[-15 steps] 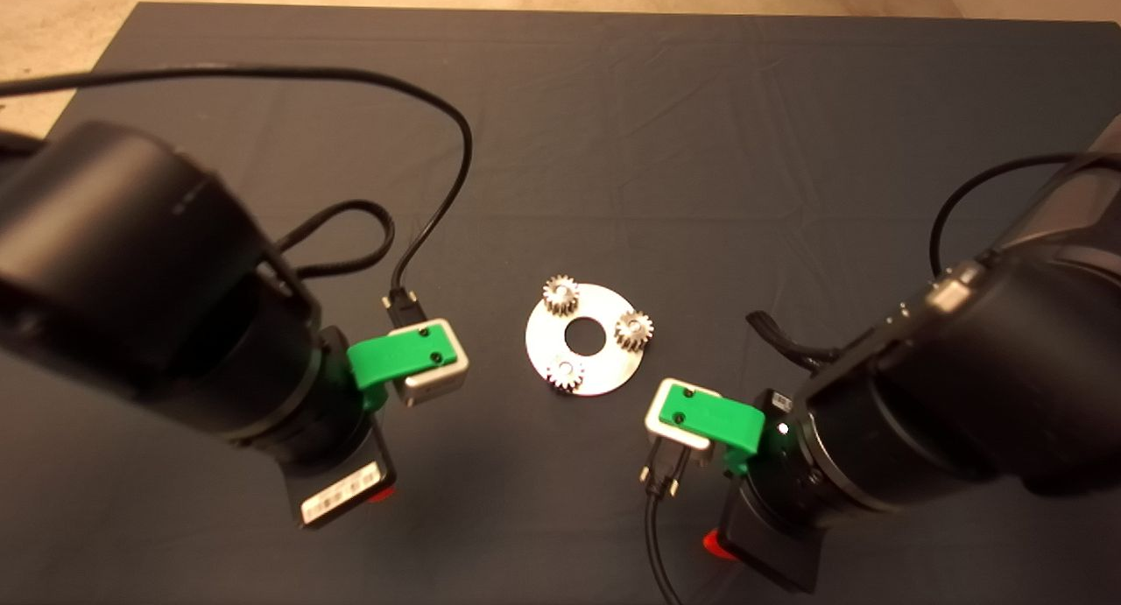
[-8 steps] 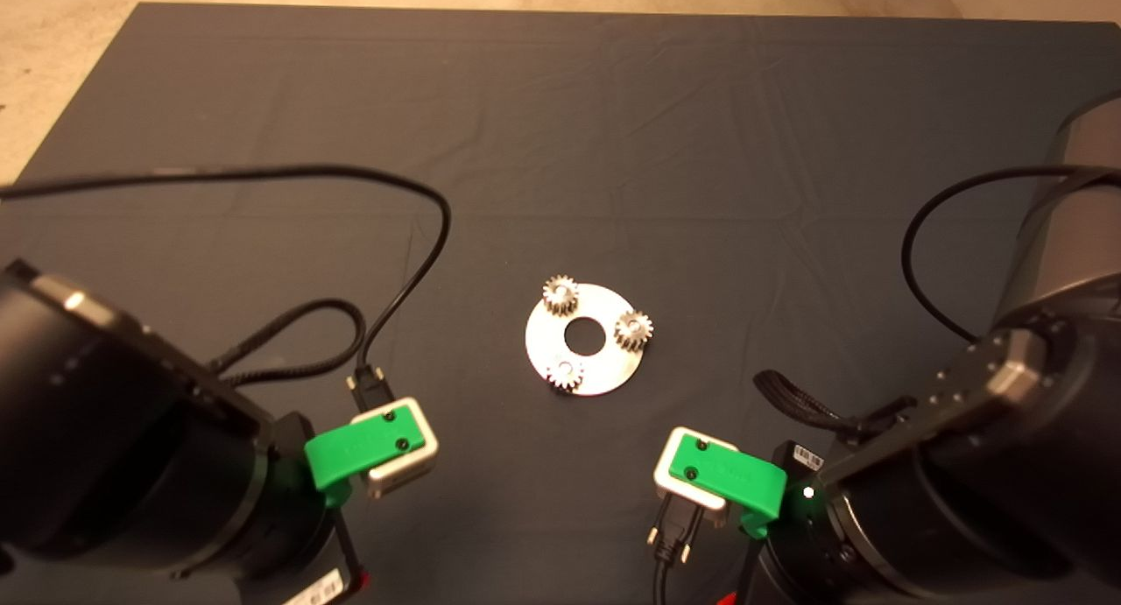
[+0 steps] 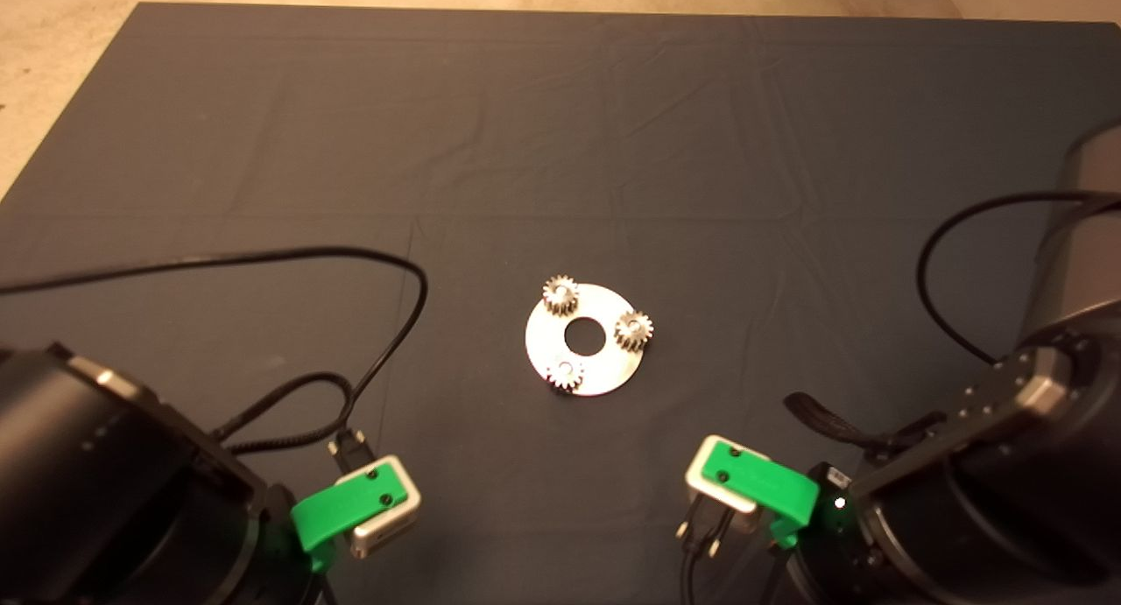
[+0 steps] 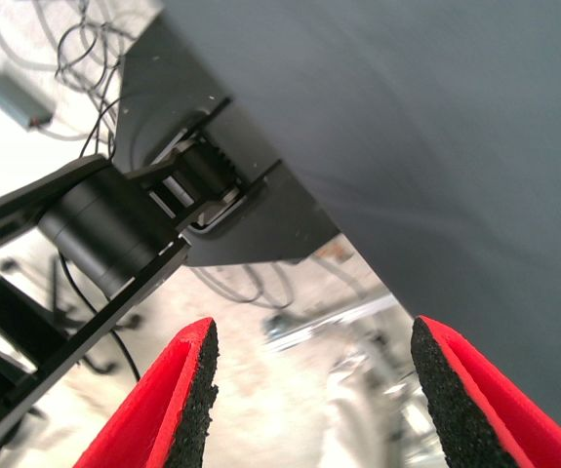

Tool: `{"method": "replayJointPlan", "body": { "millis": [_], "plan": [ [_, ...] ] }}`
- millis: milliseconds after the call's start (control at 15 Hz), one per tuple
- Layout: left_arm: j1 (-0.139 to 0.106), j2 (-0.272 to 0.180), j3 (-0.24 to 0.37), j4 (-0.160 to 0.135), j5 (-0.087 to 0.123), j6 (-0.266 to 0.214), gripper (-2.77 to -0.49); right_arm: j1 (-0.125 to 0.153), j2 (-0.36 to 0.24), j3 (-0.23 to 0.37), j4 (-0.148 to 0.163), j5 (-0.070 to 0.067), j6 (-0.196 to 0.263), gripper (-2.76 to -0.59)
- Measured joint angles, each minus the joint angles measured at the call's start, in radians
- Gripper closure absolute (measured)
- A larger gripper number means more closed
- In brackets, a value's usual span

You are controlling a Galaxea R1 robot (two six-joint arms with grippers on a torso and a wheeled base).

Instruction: Install three planetary gears onto the carrier pins

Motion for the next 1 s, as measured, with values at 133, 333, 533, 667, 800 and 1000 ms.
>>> {"method": "replayJointPlan", "body": {
  "millis": [133, 333, 533, 667, 800, 1000],
  "plan": [
    [0.020, -0.091, 0.002, 0.004, 0.003, -0.001, -1.46, -0.016, -0.137, 0.001, 0.000, -0.003, -0.024, -1.44],
    [0.036, -0.100, 0.006, 0.019, 0.001, -0.001, -1.46, -0.036, -0.248, 0.002, 0.000, -0.009, -0.075, -1.44],
    [0.042, -0.111, 0.006, 0.041, 0.002, -0.006, -1.46, -0.063, -0.259, 0.004, -0.003, -0.005, -0.100, -1.44],
    [0.046, -0.116, 0.006, 0.045, 0.002, -0.015, -1.46, -0.072, -0.266, 0.005, -0.006, -0.004, -0.108, -1.44],
    [0.046, -0.110, 0.006, 0.054, 0.001, -0.022, -1.46, -0.084, -0.272, 0.005, -0.010, -0.005, -0.111, -1.44],
    [0.046, -0.097, 0.006, 0.056, 0.002, -0.040, -1.46, -0.086, -0.267, 0.006, -0.015, -0.004, -0.114, -1.44]
  ]
}}
